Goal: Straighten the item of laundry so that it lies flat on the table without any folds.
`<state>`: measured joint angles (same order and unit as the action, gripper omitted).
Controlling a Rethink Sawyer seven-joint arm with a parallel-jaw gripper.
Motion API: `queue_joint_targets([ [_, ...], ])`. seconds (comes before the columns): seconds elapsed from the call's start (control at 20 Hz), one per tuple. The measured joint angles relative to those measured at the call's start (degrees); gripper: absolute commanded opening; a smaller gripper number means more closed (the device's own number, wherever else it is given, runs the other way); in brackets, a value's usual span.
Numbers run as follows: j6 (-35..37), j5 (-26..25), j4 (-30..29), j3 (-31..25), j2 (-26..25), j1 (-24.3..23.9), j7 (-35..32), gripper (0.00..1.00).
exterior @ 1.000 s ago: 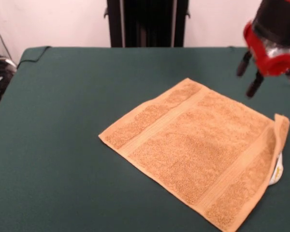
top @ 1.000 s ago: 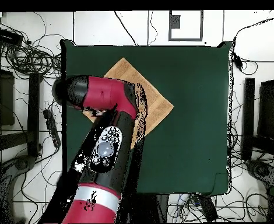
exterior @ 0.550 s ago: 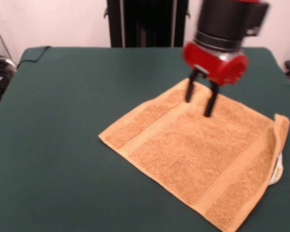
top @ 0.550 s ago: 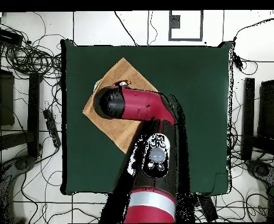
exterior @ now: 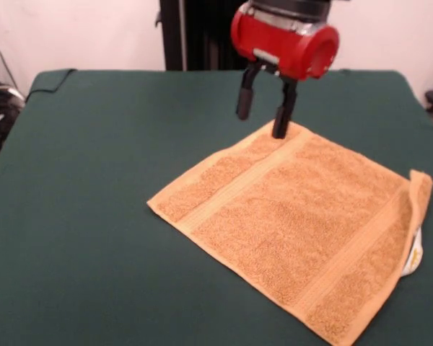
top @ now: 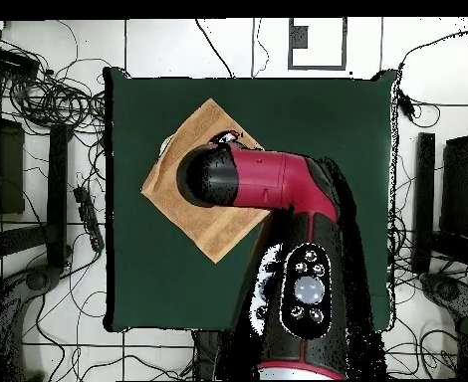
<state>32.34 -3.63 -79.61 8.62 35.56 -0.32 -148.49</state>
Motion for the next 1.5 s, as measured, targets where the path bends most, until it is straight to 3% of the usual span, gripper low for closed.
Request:
queue_joint_targets([
  [0.55, 0.0, 0.0, -0.3, -6.1, 0.8, 0.8, 0.0, 1.0],
  [1.5, 2.4, -0.6, 0.5, -8.1, -1.0, 2.1, 0.0, 1.0],
])
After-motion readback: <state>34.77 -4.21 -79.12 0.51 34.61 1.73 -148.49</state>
